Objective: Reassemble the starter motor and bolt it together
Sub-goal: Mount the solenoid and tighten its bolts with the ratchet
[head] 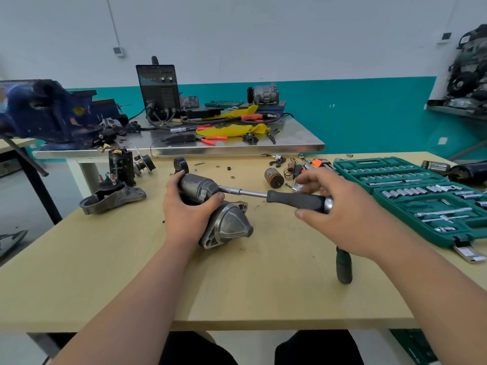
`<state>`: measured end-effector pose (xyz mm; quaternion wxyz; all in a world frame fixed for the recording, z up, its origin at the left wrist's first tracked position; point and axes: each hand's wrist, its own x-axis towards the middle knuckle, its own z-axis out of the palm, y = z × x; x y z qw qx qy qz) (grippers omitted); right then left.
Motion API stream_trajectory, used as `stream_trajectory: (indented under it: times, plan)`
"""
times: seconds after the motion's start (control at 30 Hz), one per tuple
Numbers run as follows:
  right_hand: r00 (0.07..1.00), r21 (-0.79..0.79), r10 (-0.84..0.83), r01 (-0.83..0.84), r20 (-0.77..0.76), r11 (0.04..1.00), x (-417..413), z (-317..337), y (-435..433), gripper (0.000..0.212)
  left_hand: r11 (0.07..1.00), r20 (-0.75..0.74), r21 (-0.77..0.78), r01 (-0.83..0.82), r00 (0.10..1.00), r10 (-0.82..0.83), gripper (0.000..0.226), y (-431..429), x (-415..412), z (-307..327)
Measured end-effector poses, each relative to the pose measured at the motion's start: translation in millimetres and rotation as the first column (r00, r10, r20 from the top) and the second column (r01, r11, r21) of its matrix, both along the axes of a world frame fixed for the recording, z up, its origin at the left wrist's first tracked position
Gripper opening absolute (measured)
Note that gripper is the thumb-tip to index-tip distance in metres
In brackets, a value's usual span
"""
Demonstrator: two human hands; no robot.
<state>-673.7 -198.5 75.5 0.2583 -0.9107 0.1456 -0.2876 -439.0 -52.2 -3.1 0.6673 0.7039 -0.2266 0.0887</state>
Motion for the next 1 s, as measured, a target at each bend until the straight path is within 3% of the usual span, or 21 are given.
stream_trajectory:
  times: [0.1, 0.17, 0.27, 0.37, 0.5, 0.6, 0.67, 0.73, 0.83, 0.87, 0.93, 1.0]
  plan:
    - [0.990, 0.104, -0.106, 0.097, 0.088, 0.990, 6.2, -1.9, -0.9, 0.009, 1.000, -0.002, 0.003, 0.003, 1.000, -0.003, 0.089, -0.4, -0.2, -0.9]
    - [0.997, 0.134, -0.069, 0.064, 0.028, 0.989, 4.0, -3.1, -4.6, 0.016, 1.000, -0.004, 0.002, 0.001, 1.000, -0.001, 0.088, 0.3, 0.1, -1.4]
    - [0.999, 0.031, 0.000, 0.001, -0.033, 1.000, -1.2, 1.3, -2.1, 0.035, 1.000, -0.004, 0.001, -0.002, 1.000, 0.002, 0.088, 0.2, 0.7, -1.3]
    - [0.992, 0.037, -0.121, 0.119, 0.041, 0.992, 5.5, -0.9, -0.1, 0.011, 1.000, -0.006, 0.001, -0.005, 1.000, 0.005, 0.089, -0.9, -0.1, -0.7]
    - [0.995, 0.082, -0.076, 0.081, -0.061, 0.993, 3.4, -0.5, -0.2, 0.018, 1.000, -0.009, -0.002, -0.009, 1.000, 0.009, 0.090, -1.5, 0.7, -0.7]
    - [0.998, 0.222, -0.050, 0.059, -0.044, 0.973, 4.4, 1.3, -3.0, 0.007, 1.000, -0.006, 0.006, -0.018, 1.000, 0.018, 0.089, -2.4, 1.2, -1.2]
    - [0.998, 0.458, -0.058, 0.060, -0.017, 0.887, 12.0, -0.8, -5.6, 0.004, 0.999, -0.010, 0.013, -0.029, 1.000, 0.029, 0.091, -4.4, 1.1, 0.2]
    - [0.998, 0.687, -0.068, 0.061, -0.017, 0.724, 19.4, -1.2, -7.2, 0.009, 0.999, -0.019, 0.025, -0.046, 0.999, 0.046, 0.093, -6.8, 1.1, 2.0]
    - [0.996, 0.824, -0.056, 0.090, -0.071, 0.559, 22.6, 0.0, -12.3, 0.020, 0.997, -0.019, 0.036, -0.065, 0.998, 0.066, 0.094, -7.7, 0.8, 2.1]
    - [0.996, 0.819, -0.035, 0.087, -0.082, 0.567, 22.2, -0.9, -14.0, 0.021, 0.997, -0.020, 0.040, -0.067, 0.997, 0.068, 0.093, -7.9, 0.8, 2.1]
    - [0.997, 0.686, 0.004, 0.048, -0.074, 0.726, 18.9, -3.5, -17.8, 0.016, 0.997, -0.023, 0.048, -0.068, 0.997, 0.069, 0.092, -7.8, 0.5, 2.7]
    - [0.999, 0.281, 0.031, -0.033, 0.009, 0.959, 14.3, -5.4, -20.3, 0.007, 0.997, -0.025, 0.051, -0.064, 0.998, 0.066, 0.091, -6.8, 1.1, 3.4]
